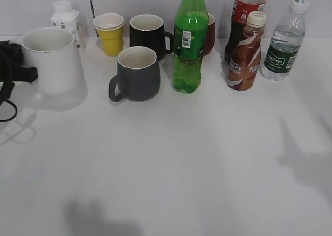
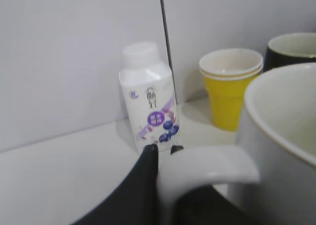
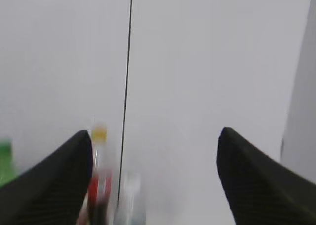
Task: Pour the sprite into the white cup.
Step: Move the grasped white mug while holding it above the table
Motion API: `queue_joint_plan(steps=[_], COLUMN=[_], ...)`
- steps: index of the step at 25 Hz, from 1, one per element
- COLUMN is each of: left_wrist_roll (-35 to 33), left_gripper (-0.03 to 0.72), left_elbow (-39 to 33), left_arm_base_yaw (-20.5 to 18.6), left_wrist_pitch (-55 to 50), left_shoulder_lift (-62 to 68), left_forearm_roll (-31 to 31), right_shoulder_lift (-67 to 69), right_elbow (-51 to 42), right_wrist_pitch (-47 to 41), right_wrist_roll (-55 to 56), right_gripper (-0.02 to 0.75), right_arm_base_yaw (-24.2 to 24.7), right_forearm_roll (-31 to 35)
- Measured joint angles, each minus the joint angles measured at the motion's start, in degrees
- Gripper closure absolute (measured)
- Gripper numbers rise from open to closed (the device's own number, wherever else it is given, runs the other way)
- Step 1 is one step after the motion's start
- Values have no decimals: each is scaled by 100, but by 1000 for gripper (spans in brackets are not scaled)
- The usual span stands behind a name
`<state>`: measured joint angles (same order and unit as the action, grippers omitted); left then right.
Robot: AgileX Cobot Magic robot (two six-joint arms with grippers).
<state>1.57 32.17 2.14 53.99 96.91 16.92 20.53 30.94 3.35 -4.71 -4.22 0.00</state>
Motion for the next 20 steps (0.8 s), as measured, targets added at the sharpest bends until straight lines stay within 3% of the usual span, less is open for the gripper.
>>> queue_joint_plan(steps=[4,13,20], left_wrist_roll=[0,0,0], left_gripper=[644,645,645], left_elbow=[-174,-231,-236], left_arm_base_yaw=[0,0,0], left_wrist_pitch=[-49,-580,-597], left_shoulder_lift=[-432,-1154,-1292], left_forearm_roll=[32,254,439], right_shoulder_lift=[1195,3419,5744], right_elbow=[166,-140,-199], right_wrist_pitch=[1697,2680,3899], right_wrist_roll=[227,2721,2518], right_gripper=[151,151,173], right_arm_base_yaw=[0,-73,-1126], right_forearm_roll=[-367,-2408,-2828])
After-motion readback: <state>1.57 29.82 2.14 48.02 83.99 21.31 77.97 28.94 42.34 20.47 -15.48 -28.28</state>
